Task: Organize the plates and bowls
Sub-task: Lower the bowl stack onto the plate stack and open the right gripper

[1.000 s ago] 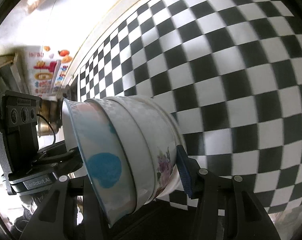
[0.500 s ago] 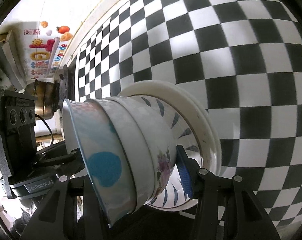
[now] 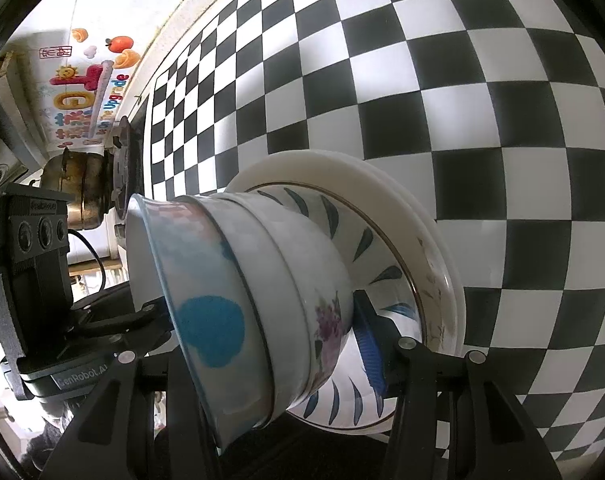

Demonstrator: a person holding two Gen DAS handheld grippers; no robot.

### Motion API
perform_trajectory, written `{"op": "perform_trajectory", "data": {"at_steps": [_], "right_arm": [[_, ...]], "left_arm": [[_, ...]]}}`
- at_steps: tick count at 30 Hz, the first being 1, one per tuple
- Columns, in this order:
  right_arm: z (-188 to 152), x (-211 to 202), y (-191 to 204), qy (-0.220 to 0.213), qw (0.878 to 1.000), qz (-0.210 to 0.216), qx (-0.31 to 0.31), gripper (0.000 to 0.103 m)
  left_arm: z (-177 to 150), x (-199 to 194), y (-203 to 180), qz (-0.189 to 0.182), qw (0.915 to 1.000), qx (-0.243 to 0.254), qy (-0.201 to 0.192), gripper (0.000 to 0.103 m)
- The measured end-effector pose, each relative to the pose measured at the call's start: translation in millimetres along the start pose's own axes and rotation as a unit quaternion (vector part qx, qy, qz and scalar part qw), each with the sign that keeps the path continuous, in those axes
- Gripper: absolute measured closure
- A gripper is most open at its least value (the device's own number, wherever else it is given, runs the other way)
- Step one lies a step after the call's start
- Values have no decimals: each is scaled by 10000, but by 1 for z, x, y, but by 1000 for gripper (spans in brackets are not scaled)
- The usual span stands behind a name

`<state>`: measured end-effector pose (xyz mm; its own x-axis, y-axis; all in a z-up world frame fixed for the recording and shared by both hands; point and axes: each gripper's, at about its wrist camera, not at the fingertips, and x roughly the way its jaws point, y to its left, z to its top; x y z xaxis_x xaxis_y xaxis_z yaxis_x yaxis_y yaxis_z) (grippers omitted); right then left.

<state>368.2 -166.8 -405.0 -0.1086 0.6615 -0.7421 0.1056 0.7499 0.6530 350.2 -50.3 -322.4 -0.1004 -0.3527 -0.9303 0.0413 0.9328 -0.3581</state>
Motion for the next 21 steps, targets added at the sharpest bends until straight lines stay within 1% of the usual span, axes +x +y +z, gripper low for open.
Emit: {"op": "perform_trajectory", "data": {"at_steps": [5,15,21], "right_arm": [[-1,4,-1,24,10000,48,33,51],[1,1,1,-65,9999,-37,74,51],[-2,-4,9,-153,9994,-317,-35,51]], "left_arm": [[-1,-1,0,92,9999,9,-55,68],[-4,-1,-1,175,9998,3,-73,67],[-8,-8,-3,383,9989,-5,-266,65]]}}
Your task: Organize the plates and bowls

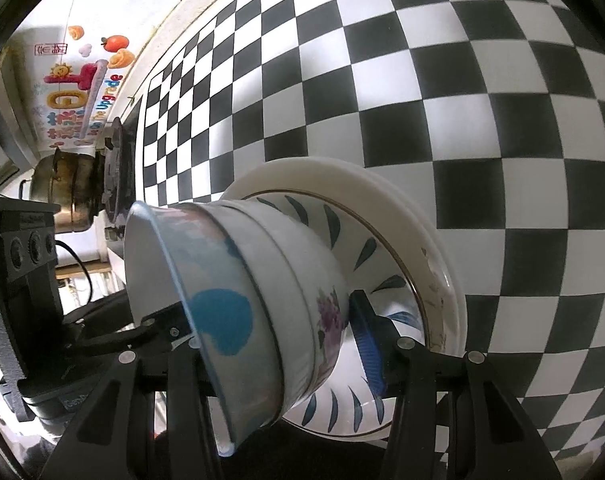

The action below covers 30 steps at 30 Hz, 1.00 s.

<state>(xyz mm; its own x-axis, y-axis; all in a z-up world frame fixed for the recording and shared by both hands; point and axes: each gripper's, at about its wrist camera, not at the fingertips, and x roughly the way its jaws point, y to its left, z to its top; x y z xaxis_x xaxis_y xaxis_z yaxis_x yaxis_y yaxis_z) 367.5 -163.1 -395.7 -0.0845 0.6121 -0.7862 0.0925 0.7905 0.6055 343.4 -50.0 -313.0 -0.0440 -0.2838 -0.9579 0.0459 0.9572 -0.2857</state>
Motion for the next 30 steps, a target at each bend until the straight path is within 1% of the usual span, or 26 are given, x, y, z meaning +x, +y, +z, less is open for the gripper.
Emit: {"op": "perform_trajectory", "data": {"at_steps": [4,7,9,12,14,15,17,18,19,20,21,22,23,26,27,28,30], "right_arm": [[-1,-9,3,-77,9999,-117,33,51],[-3,-18,10,-173,9994,-274,-71,51],[-7,-26,17,-253,9985,-453,-191,51],[-13,-36,27,-382,9958,-749,-367,51],[-20,-45,36,-519,9923,-1003,-500,51],[-24,-50,39,-585,9907,-1100,-553,50],[-34,-63,48,-774,9850,-1396,-660,44],[-37,-67,51,-848,9826,-1497,-699,36],[-42,-74,56,-957,9786,-1658,-757,26],[-48,-82,61,-1092,9732,-1850,-819,23],[-52,-86,65,-1174,9698,-1955,-863,21],[-57,-93,70,-1284,9653,-2081,-917,20],[-63,-99,75,-1408,9608,-2188,-956,20],[-78,-116,87,-1692,9512,-2368,-1025,17],[-83,-121,91,-1782,9479,-2431,-1033,17],[-87,-125,94,-1860,9446,-2495,-1043,16],[-97,-135,100,-1992,9406,-2535,-1063,15]], "left_arm": [[-4,-4,3,93,9999,-123,-68,65],[-10,-11,3,209,9994,-167,-201,65],[-13,-17,3,272,9990,-183,-294,65],[-19,-30,-1,539,9967,-99,-595,65],[-24,-41,-5,736,9937,-14,-841,64],[-25,-45,-7,787,9926,16,-921,59],[-29,-56,-10,893,9896,73,-1127,51],[-31,-64,-12,981,9869,115,-1280,47],[-32,-68,-14,1034,9852,148,-1361,47],[-34,-74,-16,1047,9837,177,-1451,47],[-36,-80,-17,1020,9829,217,-1520,40],[-36,-83,-18,1022,9823,233,-1552,21],[-38,-88,-20,995,9818,254,-1600,16],[-46,-102,-25,1099,9763,263,-1848,16],[-49,-106,-27,1121,9752,256,-1893,14],[-53,-111,-29,1107,9742,252,-1952,10],[-58,-118,-33,1119,9721,235,-2048,8]]}}
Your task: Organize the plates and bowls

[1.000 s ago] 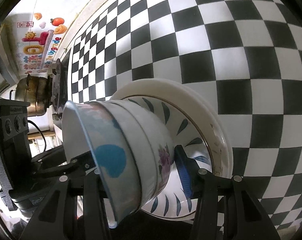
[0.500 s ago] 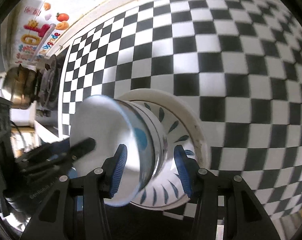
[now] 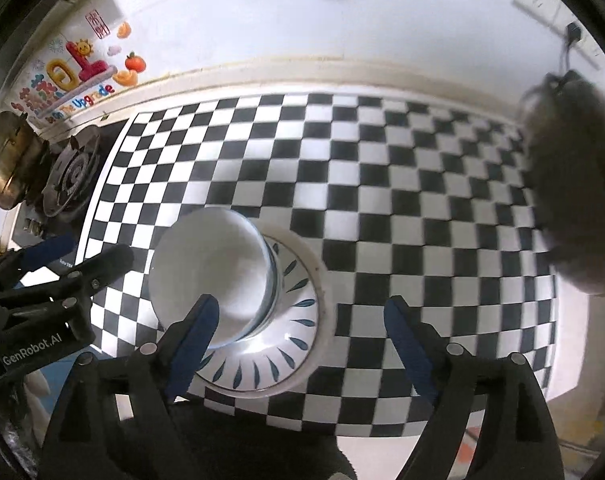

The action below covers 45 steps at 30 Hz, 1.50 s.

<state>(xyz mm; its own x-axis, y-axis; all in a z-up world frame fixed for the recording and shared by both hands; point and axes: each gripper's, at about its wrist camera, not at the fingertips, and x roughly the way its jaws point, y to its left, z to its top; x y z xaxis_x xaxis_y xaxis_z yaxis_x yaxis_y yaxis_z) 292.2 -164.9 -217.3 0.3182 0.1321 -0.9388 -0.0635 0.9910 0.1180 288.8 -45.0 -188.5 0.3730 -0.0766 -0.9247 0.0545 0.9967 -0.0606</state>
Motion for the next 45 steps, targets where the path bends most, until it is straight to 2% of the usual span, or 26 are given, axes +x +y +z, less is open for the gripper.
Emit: {"op": "perform_trajectory", "data": {"at_steps": [6,11,17,26,34,45], "right_arm": [[-8,-36,-3,-281,9996,-31,16,14],[-13,-57,-8,-445,9990,62,8,14],[-20,-88,-12,-717,9974,61,-38,14],[-48,-158,-6,-1454,9892,-149,63,14],[-94,-228,22,-2129,9758,-476,165,14],[-170,-294,59,-2545,9632,-801,344,14]], "left_arm": [[-6,-25,-5,-94,9998,-135,-74,8],[-11,-45,-11,10,9994,-220,-249,8],[-23,-75,-18,172,9978,-212,-599,8],[-41,-137,-20,176,9916,-12,-1285,8],[-75,-202,-6,174,9820,223,-1867,8],[-130,-250,5,94,9765,451,-2106,8]]}}
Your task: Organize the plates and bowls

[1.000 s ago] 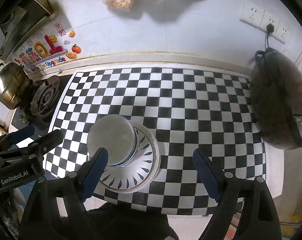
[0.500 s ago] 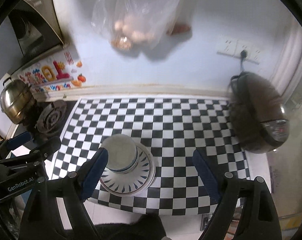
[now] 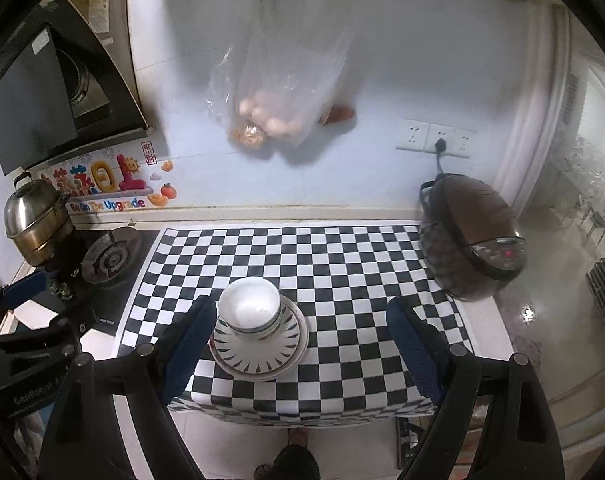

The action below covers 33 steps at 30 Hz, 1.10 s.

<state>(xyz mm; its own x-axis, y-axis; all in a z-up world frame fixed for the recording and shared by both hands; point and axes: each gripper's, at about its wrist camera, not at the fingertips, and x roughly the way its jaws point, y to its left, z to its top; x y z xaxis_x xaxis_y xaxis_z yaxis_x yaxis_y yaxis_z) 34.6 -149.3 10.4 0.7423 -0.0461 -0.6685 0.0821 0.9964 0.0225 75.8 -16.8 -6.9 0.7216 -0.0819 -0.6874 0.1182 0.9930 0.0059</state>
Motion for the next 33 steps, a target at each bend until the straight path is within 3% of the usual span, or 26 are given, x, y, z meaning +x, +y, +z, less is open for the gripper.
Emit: {"op": "perform_trajectory", "data": {"at_steps": [11,33], "right_arm": [[-19,-53,1,-209,9998,-59,15,14],[-26,-74,-18,-312,9995,-20,-30,14]], "left_arm": [[-13,-44,-3,56,9995,-38,-324,8],[-22,-71,-9,154,9981,-174,-572,8]]}}
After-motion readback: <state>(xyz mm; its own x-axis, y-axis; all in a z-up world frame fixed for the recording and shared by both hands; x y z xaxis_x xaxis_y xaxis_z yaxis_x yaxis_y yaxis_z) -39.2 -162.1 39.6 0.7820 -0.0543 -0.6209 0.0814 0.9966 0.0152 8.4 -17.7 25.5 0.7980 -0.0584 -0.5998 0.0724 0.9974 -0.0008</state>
